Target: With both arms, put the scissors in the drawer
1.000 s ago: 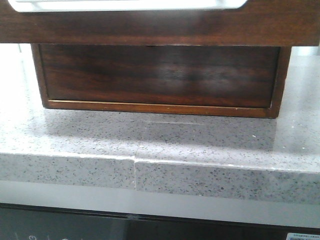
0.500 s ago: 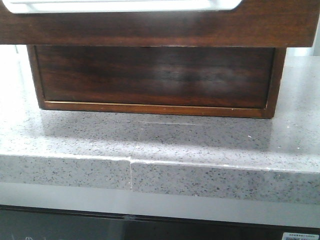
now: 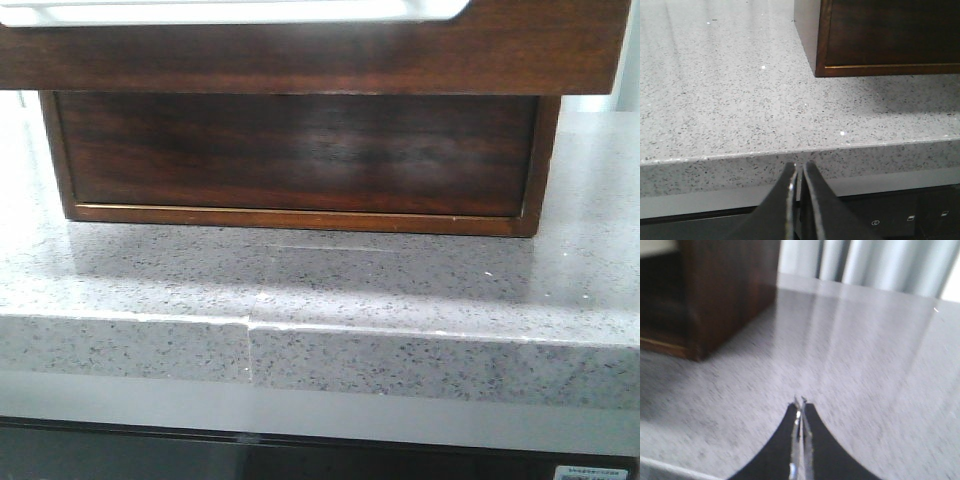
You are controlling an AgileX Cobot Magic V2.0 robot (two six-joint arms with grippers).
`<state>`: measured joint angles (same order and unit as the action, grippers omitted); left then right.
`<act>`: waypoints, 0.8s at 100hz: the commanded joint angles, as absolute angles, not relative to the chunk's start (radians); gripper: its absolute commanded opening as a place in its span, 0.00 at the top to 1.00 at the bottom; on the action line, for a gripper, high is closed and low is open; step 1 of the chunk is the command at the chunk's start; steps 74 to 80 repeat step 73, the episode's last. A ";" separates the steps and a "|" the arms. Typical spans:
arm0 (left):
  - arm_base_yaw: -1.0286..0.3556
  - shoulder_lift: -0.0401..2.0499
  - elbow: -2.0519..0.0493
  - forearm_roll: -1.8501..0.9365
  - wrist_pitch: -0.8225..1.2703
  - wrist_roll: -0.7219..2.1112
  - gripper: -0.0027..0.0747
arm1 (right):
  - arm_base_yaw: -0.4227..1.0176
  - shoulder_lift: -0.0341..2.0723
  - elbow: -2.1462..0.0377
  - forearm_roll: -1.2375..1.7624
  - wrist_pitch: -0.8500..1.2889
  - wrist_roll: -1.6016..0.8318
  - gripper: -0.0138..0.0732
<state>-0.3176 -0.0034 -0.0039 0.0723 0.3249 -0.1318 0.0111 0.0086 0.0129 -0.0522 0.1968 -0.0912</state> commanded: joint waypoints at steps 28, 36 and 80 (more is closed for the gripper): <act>-0.314 -0.037 0.016 0.063 0.271 -0.142 0.99 | -0.003 -0.035 0.043 -0.062 0.316 -0.088 0.90; -0.314 -0.037 0.016 0.063 0.271 -0.142 0.99 | -0.003 -0.035 0.043 -0.062 0.318 -0.088 0.90; -0.314 -0.037 0.016 0.063 0.271 -0.142 0.99 | -0.003 -0.035 0.043 -0.062 0.319 -0.088 0.90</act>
